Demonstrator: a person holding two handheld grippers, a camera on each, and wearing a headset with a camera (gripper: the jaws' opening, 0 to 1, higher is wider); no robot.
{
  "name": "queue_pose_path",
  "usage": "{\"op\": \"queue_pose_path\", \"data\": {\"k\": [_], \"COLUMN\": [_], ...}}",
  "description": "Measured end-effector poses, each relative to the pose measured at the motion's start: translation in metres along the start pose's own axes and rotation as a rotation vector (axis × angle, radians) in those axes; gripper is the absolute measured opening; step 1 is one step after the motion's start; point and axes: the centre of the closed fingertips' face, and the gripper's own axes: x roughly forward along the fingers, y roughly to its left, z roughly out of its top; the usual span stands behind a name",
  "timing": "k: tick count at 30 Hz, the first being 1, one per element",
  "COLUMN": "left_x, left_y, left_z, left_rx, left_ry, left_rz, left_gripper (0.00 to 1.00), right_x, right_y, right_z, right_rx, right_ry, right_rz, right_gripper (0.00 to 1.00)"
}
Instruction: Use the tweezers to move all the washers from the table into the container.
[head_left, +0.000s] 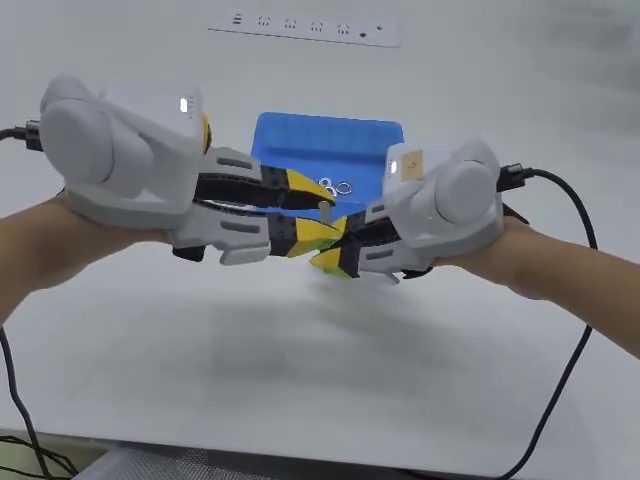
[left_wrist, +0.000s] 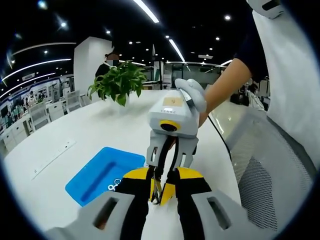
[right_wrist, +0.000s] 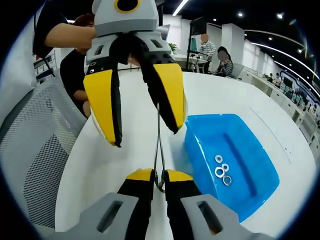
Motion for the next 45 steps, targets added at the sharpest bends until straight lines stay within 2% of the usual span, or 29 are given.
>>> {"op": "queue_pose_path", "data": {"k": [4,7,11,16,19,26,28,32,37,41,45], "left_x": [-0.006,-0.011,-0.017,-0.025,-0.032,-0.044,-0.047,-0.05,-0.05,-0.049,-0.054], "left_y": [0.003,0.007,0.01,0.006,0.003,0.001,0.001,0.001,0.0,0.0,0.003], "left_z": [0.004,0.008,0.008,0.007,0.011,0.004,0.001,0.001,0.003,0.007,0.007], "left_rx": [-0.003,-0.025,-0.057,-0.091,-0.132,-0.16,-0.177,-0.209,-0.217,-0.216,-0.216], "left_ry": [-0.015,-0.04,-0.056,-0.08,-0.123,-0.133,-0.133,-0.157,-0.167,-0.179,-0.182], "left_rz": [0.029,0.064,0.103,0.142,0.163,0.218,0.238,0.26,0.267,0.273,0.293], "left_gripper": [0.29,0.34,0.42,0.54,0.59,0.74,0.79,0.85,0.91,0.96,1.0], "right_x": [-0.001,-0.004,-0.007,-0.014,-0.021,-0.038,-0.045,-0.058,-0.071,-0.074,-0.069], "right_y": [-0.001,-0.001,0.0,0.0,-0.001,-0.008,-0.012,-0.024,-0.038,-0.053,-0.072], "right_z": [0.002,0.004,0.008,0.017,0.023,0.032,0.035,0.042,0.058,0.068,0.071], "right_rx": [0.01,0.015,0.019,0.015,0.012,0.022,0.054,0.074,0.057,0.037,0.04], "right_ry": [-0.011,-0.02,-0.032,-0.052,-0.066,-0.102,-0.135,-0.163,-0.193,-0.205,-0.214], "right_rz": [-0.007,-0.013,-0.019,-0.029,-0.043,-0.07,-0.079,-0.109,-0.136,-0.154,-0.181], "right_gripper": [0.1,0.1,0.1,0.1,0.1,0.1,0.1,0.1,0.1,0.1,0.1]}}
